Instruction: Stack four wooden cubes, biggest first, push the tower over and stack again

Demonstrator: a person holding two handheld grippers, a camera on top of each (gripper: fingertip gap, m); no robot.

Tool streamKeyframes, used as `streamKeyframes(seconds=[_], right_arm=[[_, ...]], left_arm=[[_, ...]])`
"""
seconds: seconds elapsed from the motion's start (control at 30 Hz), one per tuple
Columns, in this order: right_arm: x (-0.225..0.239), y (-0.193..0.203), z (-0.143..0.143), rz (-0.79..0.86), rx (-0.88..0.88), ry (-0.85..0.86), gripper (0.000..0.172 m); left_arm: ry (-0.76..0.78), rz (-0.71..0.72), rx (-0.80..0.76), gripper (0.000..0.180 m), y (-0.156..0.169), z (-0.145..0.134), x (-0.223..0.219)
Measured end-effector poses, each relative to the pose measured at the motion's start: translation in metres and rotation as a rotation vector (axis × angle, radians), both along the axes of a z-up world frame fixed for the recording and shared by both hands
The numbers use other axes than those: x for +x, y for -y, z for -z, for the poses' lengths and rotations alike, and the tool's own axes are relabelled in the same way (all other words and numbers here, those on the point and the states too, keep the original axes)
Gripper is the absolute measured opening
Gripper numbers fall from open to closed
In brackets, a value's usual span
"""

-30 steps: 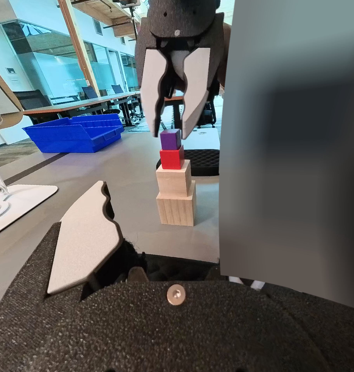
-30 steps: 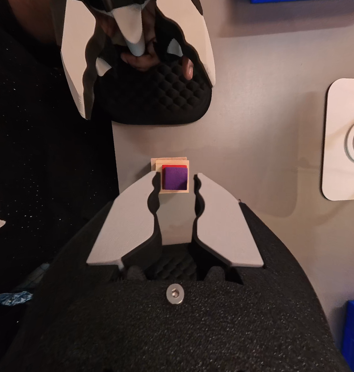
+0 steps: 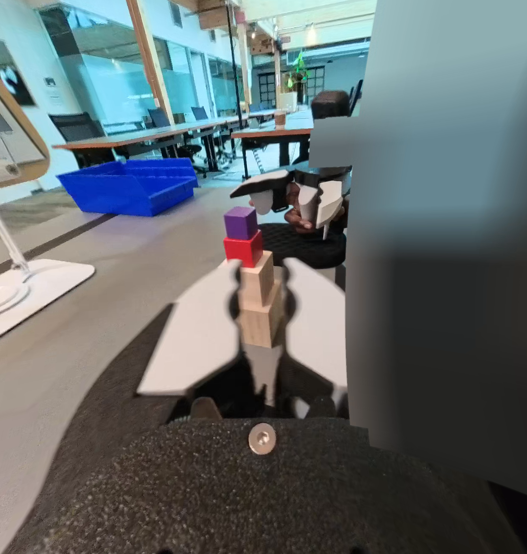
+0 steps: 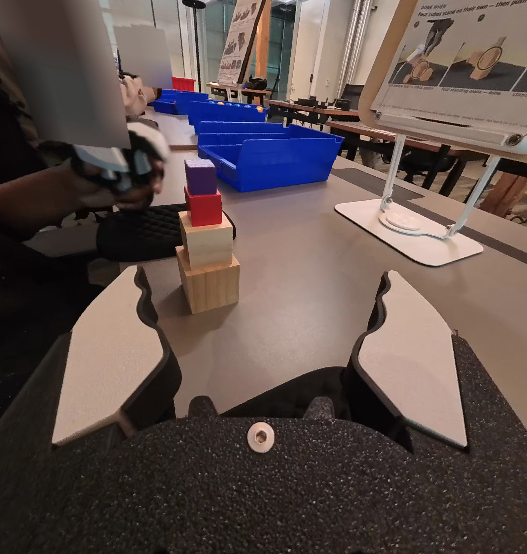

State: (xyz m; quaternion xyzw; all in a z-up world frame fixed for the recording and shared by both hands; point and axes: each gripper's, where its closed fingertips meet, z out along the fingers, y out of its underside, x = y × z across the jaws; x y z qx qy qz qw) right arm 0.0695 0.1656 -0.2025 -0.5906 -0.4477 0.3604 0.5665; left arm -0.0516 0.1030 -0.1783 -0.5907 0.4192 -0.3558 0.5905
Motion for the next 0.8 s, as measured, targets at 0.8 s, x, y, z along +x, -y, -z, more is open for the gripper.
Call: streamKeyframes(seconds=[0.8], right_arm=[[0.001,0.001,0.001,0.0,0.008,0.001,0.13]], left_arm=[[-0.308,-0.028,-0.237,0.0,-0.021,0.051,0.046]])
